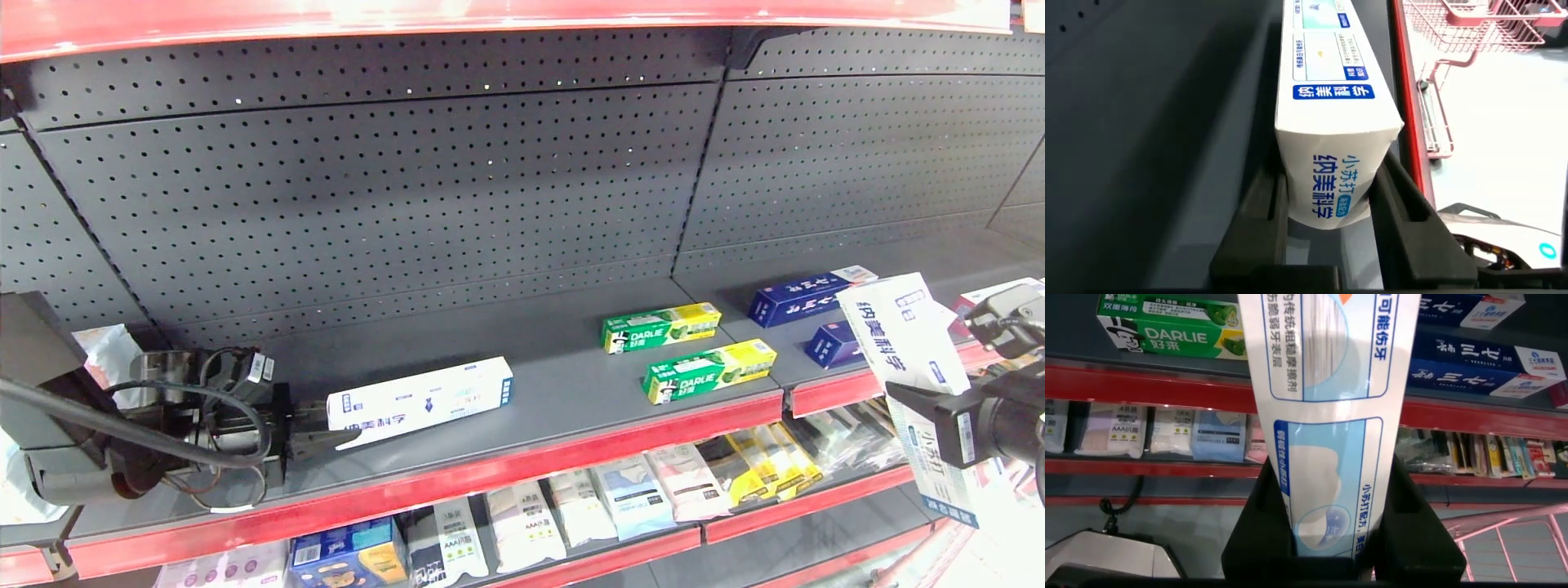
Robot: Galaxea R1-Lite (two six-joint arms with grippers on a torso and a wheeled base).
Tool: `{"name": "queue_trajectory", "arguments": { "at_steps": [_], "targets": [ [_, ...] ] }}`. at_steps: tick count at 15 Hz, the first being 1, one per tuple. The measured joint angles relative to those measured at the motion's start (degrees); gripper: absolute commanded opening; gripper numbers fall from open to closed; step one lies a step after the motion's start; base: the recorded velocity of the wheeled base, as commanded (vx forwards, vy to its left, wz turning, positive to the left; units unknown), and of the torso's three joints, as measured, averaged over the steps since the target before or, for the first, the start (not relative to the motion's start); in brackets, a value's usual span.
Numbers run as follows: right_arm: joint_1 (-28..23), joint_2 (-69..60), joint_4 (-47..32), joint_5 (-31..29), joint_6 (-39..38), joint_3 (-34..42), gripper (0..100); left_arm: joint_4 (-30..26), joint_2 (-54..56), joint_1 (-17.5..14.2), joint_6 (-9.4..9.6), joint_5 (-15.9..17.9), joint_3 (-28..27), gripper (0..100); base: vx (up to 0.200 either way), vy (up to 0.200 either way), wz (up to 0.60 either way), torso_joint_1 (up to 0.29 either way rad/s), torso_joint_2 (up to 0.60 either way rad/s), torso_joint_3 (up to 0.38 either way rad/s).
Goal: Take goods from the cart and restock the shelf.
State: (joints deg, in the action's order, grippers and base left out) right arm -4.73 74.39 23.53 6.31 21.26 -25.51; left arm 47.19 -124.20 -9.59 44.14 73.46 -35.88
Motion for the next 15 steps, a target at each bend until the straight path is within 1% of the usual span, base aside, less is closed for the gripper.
{"name": "queue_trajectory", "arguments": {
  "at_steps": [2,6,12,15],
  "targets": [
    [0.11,0.00,0.01,0.00,0.20,-0.02,0,1.56,0.27,-0.40,0.00,0.16,1.57,0,0.000,0.000,0.00,0.000,0.00,0.000],
    [0.18,0.02,0.00,-0.09,0.41,0.02,0,3.77,0.38,-1.06,0.04,2.30,4.82,0,0.000,0.000,0.00,0.000,0.00,0.000],
    [0.18,0.02,0.00,-0.09,0.41,-0.33,0,4.29,-0.46,-1.15,0.13,3.43,5.29,0,0.000,0.000,0.00,0.000,0.00,0.000],
    [0.16,0.02,0.01,-0.20,0.50,-0.74,0,8.40,-2.49,-1.07,0.13,4.11,5.01,0,0.000,0.000,0.00,0.000,0.00,0.000]
  ]
}}
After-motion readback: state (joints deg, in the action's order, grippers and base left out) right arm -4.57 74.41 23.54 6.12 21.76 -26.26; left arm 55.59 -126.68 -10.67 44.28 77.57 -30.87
